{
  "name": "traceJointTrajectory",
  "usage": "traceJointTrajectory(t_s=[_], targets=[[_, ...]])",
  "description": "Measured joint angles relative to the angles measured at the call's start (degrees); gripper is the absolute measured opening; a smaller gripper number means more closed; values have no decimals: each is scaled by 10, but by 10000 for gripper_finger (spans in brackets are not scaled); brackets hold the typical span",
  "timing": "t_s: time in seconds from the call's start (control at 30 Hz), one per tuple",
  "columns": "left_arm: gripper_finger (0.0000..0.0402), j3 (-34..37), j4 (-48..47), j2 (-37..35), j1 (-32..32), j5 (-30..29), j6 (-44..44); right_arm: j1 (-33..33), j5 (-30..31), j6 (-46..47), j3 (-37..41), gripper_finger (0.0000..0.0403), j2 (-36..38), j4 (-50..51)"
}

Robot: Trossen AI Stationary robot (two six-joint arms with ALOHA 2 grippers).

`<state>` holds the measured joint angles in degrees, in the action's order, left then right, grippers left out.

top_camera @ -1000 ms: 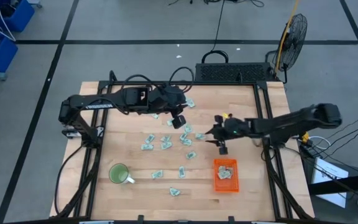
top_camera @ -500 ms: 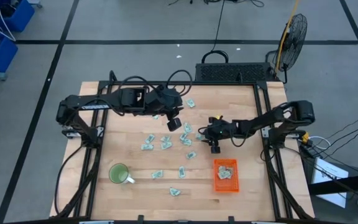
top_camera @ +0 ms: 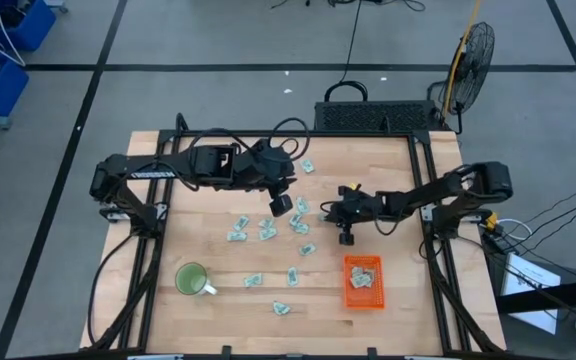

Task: Pick and place Stevia / Truvia into bins
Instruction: Put the stevia packet into the orange basket

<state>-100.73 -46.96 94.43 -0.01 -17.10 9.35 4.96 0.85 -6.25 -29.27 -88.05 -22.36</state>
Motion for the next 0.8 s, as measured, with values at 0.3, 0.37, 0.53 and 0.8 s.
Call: traceJointTrajectory(t_s=[0.3,0.37,0.53,0.8], targets=[[72,0,-1,0,-18,0,2,-81,-47,28,-1,11,182,95],[72,0,-1,0,-21,0,2,-111,-91,51,-1,10,231,152],[72,0,0,0,-31,0,2,-202,-129,126,-1,22,315,292],[72,0,2,0,-39,0,1,-311,-83,176,-1,40,307,344]])
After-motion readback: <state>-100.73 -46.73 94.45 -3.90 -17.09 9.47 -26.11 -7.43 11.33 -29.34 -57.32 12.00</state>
